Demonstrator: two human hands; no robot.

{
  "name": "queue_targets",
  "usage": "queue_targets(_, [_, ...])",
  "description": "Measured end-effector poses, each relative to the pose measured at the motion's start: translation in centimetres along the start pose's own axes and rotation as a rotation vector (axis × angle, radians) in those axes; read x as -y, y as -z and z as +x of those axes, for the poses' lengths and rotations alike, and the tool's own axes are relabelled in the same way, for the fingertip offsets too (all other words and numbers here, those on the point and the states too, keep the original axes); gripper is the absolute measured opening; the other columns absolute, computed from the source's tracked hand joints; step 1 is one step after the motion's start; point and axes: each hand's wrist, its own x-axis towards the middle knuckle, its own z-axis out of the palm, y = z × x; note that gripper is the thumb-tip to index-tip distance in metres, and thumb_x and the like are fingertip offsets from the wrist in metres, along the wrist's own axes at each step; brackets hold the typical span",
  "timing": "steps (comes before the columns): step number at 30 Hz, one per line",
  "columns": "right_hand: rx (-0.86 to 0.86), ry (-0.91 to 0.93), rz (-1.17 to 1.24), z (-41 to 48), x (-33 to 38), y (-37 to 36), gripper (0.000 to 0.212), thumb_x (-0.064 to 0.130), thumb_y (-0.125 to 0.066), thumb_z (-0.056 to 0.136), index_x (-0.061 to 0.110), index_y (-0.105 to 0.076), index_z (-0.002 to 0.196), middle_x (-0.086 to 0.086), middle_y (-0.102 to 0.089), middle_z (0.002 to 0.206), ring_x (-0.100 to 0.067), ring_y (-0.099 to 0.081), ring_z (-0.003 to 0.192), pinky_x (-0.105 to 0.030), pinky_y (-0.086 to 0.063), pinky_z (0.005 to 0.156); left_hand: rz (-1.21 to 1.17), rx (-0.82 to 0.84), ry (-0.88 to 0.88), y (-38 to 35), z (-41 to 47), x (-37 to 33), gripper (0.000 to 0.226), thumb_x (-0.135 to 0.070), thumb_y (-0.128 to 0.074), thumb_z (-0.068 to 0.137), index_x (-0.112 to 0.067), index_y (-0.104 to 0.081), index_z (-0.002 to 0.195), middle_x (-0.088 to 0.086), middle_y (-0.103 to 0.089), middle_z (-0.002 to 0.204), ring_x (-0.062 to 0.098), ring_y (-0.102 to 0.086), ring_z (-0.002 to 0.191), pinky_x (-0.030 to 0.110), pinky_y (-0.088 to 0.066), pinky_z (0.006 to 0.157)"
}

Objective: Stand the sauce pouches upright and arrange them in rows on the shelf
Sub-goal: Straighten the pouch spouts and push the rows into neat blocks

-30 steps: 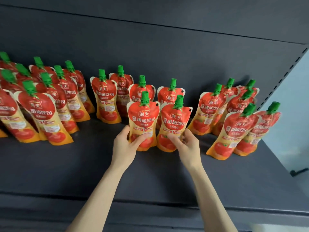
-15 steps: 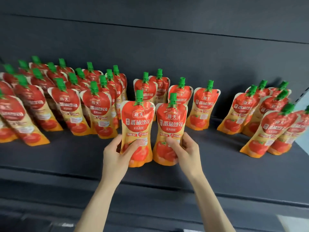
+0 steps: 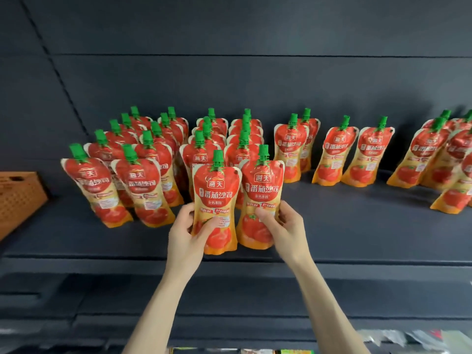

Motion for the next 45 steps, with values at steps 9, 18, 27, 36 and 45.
queue_targets(9, [0.001,0.038,-0.115,2.0,-0.9,-2.1,0.022,0.022,-0.065,0.086,0.011,-0.060,0.104,0.001,-0.070,0.100,-0.010,-0.067,0.093,-0.026,-0.056,0.077,0.000,0.031,-0.038,1.3,3.2,1.8,0.027,-0.026,-0.067,0.081,-0.028,-0.050,0.103,-0.005,-0.066,0.109,0.006,-0.062,0.103,0.021,-0.052,0.081])
queue_targets(18, [0.030,0.039,-0.216,1.7,-2.8,-1.9,0.037,0.013,-0.069,0.083,0.015,-0.050,0.114,0.007,-0.065,0.106,0.001,-0.063,0.095,-0.013,-0.050,0.076,0.298,-0.041,-0.068,1.5,2.3,4.1,0.060,-0.022,-0.075,0.077,-0.018,-0.045,0.129,-0.001,-0.053,0.126,0.015,-0.052,0.116,0.033,-0.047,0.096])
queue_targets(27, [-0.014,0.051,-0.295,1.9,-3.2,-2.7,0.040,0.017,-0.069,0.083,0.015,-0.050,0.118,0.002,-0.065,0.111,-0.009,-0.062,0.101,-0.022,-0.052,0.083,0.403,-0.087,-0.132,2.4,3.0,4.0,0.059,-0.021,-0.074,0.078,-0.014,-0.044,0.129,0.004,-0.059,0.123,0.020,-0.056,0.113,0.035,-0.049,0.093])
queue_targets(36, [-0.049,0.032,-0.305,1.8,-3.1,-3.4,0.046,0.018,-0.070,0.082,0.016,-0.044,0.121,0.000,-0.062,0.117,-0.012,-0.060,0.108,-0.025,-0.050,0.089,0.468,-0.084,-0.176,3.5,3.7,4.5,0.060,-0.018,-0.071,0.081,-0.008,-0.042,0.133,0.010,-0.055,0.130,0.025,-0.053,0.120,0.042,-0.047,0.097])
queue_targets(45, [-0.060,0.049,-0.343,1.8,-3.4,-3.6,0.038,0.019,-0.068,0.084,0.019,-0.048,0.116,0.005,-0.063,0.113,-0.011,-0.060,0.106,-0.021,-0.048,0.087,0.553,-0.099,-0.170,3.2,3.3,4.5,0.065,-0.020,-0.065,0.085,-0.009,-0.034,0.141,0.010,-0.046,0.141,0.025,-0.043,0.130,0.037,-0.041,0.101])
